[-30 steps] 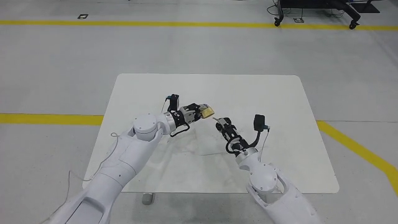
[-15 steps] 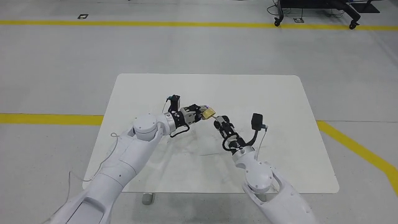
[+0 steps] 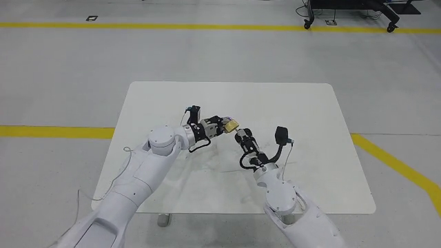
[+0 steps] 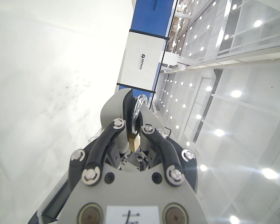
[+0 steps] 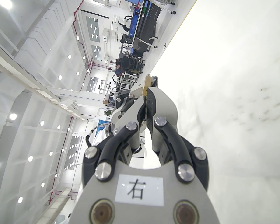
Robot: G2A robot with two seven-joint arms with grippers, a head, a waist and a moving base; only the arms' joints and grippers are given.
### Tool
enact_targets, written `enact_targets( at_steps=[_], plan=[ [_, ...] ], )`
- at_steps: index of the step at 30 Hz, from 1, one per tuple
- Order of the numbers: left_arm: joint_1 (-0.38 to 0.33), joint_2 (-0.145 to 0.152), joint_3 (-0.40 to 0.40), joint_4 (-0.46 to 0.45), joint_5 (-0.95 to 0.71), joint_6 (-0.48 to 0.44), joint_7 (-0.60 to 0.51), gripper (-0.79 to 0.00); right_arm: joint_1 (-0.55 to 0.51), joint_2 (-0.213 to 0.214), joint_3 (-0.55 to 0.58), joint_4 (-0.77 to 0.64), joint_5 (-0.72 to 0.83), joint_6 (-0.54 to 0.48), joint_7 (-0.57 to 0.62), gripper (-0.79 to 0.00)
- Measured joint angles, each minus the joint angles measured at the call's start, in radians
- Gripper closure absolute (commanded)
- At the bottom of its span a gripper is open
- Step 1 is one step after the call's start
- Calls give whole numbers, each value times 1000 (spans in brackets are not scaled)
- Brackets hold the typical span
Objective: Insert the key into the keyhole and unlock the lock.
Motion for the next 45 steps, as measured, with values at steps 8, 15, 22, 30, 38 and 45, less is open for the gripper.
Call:
enact_targets(
  at_steps=[8, 15, 22, 30, 38, 45],
  plan=[
    [1, -3, -6, 2, 10, 0, -3, 0, 5, -15, -24, 2, -50, 28, -52, 0],
    [2, -7, -10, 3, 19, 2, -8, 0, 12, -26, -21, 9, -37, 37, -42, -785],
    [6, -8, -19, -3, 42, 1, 20, 0, -7, -26, 32, 1, 14, 5, -14, -785],
    [17, -11, -41, 0, -2, 21, 15, 0, -69, -12, 127, -66, 99, -101, 103, -163],
    [21, -20, -84, 49, -186, 69, -108, 0, -117, 2, 233, -133, 329, -290, 332, 0],
    [-7, -32, -83, 111, -267, 105, -235, 0, -79, 6, 241, -132, 341, -304, 454, 0]
  ],
)
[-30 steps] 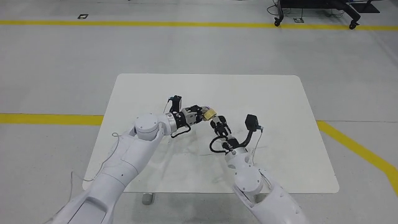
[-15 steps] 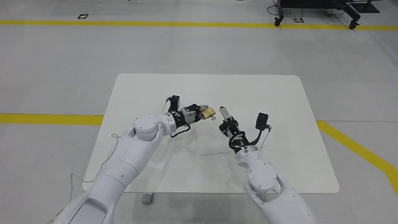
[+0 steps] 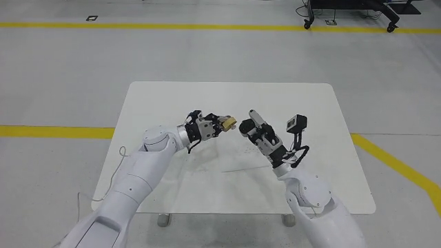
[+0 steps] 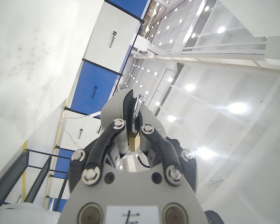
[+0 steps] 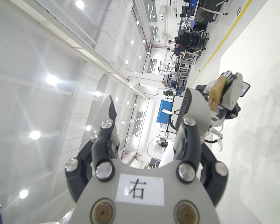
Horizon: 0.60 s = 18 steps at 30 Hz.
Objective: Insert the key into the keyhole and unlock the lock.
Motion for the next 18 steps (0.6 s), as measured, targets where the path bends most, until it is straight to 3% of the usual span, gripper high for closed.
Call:
enact_targets(
  at_steps=[11, 18],
  plan=[
    [-34, -26, 5, 97, -119, 24, -138, 0, 20, -9, -83, 24, -321, -10, -127, 0],
    [-50, -35, 13, 127, -114, 13, -150, 0, 32, -15, -111, 30, -380, 18, -157, 0]
  ],
)
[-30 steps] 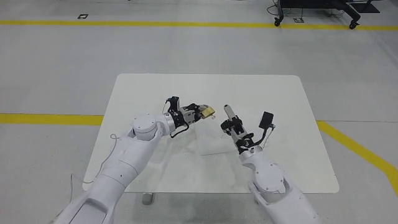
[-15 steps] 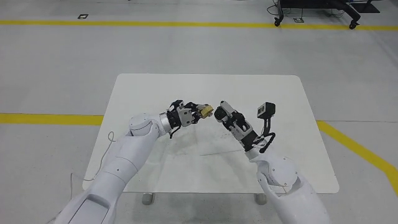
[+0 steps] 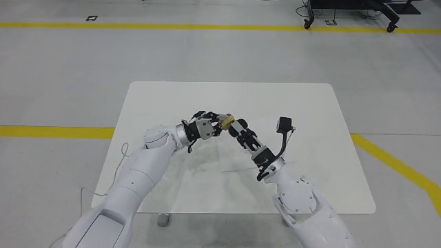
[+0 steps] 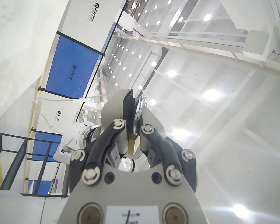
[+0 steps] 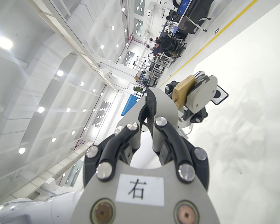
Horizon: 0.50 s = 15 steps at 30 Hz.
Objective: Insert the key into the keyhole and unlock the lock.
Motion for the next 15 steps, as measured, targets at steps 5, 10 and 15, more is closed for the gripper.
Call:
enact_targets(
  at_steps=[5, 10, 15],
  plan=[
    [-5, -5, 1, 12, 1, -6, -5, 0, 1, -2, -8, 9, -36, 22, -6, 0],
    [-10, -8, 9, 11, 23, -24, -32, 0, 23, -10, -19, 31, -13, 81, -28, 0],
    [-13, -10, 4, 13, 37, -67, -21, 0, 12, -10, -5, 16, 27, 78, -15, -212]
  ],
)
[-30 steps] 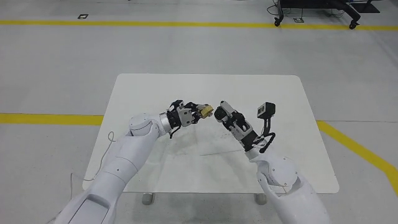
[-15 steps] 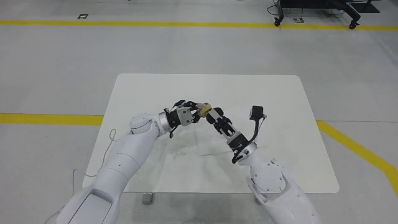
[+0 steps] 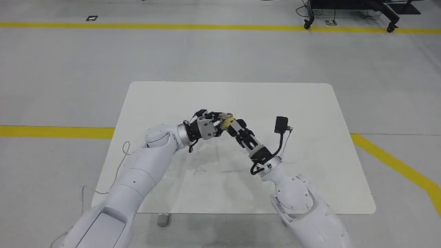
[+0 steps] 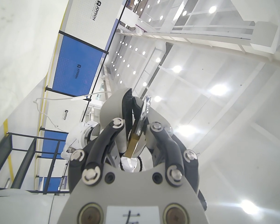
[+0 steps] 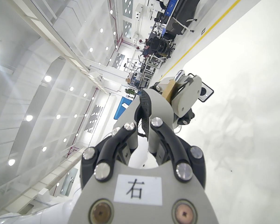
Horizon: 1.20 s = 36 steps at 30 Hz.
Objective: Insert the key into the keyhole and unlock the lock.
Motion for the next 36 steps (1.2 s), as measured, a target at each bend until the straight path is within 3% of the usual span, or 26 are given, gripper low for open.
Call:
enact_targets(
  at_steps=[2, 4, 8, 11, 15, 23, 27, 32, 33, 36],
  plan=[
    [1, 1, -7, -2, 7, -25, 17, 0, -17, 3, 17, -15, 37, -16, 32, -323],
    [3, 4, -15, -8, 25, -60, 45, 0, -39, 9, 46, -31, 100, -35, 94, -354],
    [13, 9, -29, -32, 57, -115, 85, 0, -70, 21, 105, -38, 239, -34, 238, -342],
    [20, 15, -24, -62, 126, -150, 128, 0, -62, 28, 133, -12, 363, 10, 367, -265],
    [37, 19, -24, -105, 171, -165, 147, 0, -21, 30, 144, 48, 490, 70, 497, -271],
    [62, 28, -42, -150, 192, -164, 144, 0, 59, 26, 129, 154, 593, 142, 546, -265],
    [70, 30, -48, -164, 200, -160, 143, 0, 79, 25, 126, 187, 617, 147, 552, -206],
    [75, 30, -49, -175, 206, -154, 140, 0, 91, 25, 127, 207, 641, 154, 553, -65],
    [76, 30, -49, -177, 208, -154, 140, 0, 94, 25, 127, 213, 651, 158, 558, 0],
    [79, 30, -48, -179, 205, -144, 132, 0, 106, 24, 129, 234, 680, 171, 570, 0]
  ],
)
